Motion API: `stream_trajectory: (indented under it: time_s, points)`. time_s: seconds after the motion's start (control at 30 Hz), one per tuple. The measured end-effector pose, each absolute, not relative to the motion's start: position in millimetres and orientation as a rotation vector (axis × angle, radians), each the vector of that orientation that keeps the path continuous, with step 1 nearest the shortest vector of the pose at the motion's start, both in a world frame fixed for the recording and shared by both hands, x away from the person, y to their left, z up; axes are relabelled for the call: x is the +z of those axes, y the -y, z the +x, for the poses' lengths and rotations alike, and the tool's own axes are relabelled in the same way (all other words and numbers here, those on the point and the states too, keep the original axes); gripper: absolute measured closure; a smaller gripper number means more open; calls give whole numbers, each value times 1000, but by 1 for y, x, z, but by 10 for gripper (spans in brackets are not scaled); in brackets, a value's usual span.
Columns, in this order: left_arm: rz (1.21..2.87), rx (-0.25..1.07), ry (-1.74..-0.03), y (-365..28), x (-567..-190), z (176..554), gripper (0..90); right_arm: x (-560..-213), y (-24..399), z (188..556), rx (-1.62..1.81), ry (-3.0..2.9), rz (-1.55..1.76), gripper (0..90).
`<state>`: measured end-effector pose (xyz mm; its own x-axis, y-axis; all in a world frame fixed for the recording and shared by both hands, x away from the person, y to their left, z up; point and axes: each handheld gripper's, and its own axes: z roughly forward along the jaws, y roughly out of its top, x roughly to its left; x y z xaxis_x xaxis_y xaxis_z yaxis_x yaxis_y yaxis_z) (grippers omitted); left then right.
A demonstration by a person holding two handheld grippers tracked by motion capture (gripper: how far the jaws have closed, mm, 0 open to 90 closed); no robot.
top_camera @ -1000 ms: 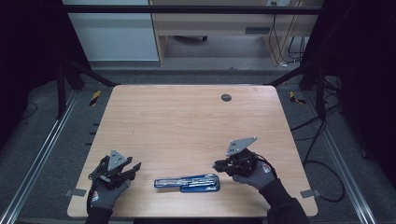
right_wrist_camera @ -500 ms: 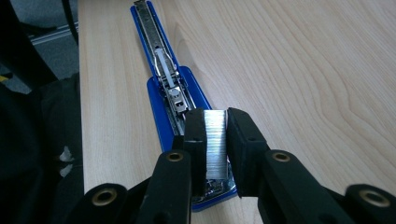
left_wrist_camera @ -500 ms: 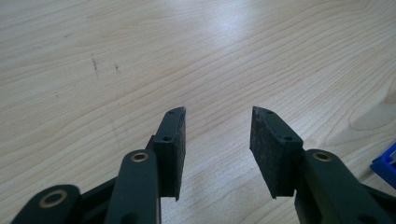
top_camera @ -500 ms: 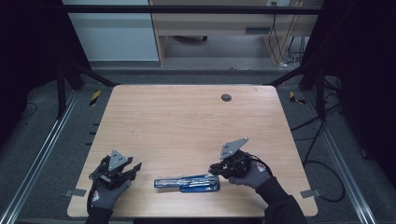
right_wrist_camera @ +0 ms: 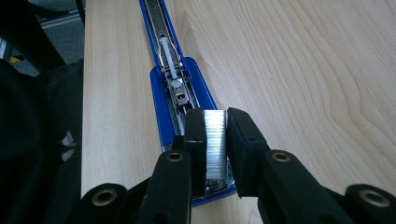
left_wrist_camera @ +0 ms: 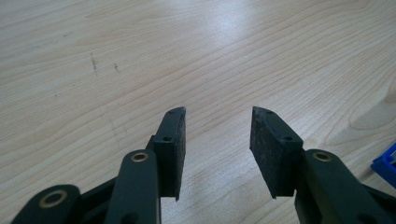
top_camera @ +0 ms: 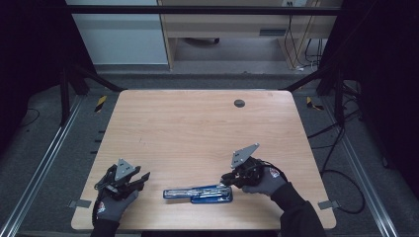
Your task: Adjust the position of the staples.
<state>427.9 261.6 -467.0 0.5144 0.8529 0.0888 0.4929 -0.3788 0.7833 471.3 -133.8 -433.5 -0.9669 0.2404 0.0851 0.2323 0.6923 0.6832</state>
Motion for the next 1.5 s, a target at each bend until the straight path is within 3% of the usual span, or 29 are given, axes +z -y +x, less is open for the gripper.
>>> stream_trajectory:
  time_s: [0.43, 1.5]
  points:
    - [2043, 641, -1093, -262, -467, 428, 560, -416, 130, 480, 1081, -2907, 327, 789]
    - [2052, 642, -1087, -260, -468, 429, 561, -437, 120, 480, 1002, -3021, 169, 788]
